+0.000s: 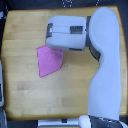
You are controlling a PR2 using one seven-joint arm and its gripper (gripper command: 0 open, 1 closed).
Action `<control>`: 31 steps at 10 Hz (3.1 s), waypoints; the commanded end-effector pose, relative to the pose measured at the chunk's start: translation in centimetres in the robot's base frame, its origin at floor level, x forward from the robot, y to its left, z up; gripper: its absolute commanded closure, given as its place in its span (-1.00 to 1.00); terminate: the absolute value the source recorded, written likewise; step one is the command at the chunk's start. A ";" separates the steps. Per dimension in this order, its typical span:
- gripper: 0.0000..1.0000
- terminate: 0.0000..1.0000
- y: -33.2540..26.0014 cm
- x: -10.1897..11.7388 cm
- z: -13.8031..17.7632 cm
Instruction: Folding a cloth
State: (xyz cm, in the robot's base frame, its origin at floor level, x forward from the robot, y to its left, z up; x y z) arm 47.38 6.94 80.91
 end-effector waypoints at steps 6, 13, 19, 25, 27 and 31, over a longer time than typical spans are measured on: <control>1.00 -1.00 13.0 -0.6 -2.9; 1.00 -1.00 13.6 -0.7 -3.6; -1.00 -1.00 12.9 -0.2 -3.8; -1.00 -1.00 9.7 1.0 -4.3; -1.00 -1.00 8.9 1.2 -4.2; -1.00 -1.00 7.5 5.9 2.1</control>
State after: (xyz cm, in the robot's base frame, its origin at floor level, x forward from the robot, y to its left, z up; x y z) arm 48.72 16.15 77.10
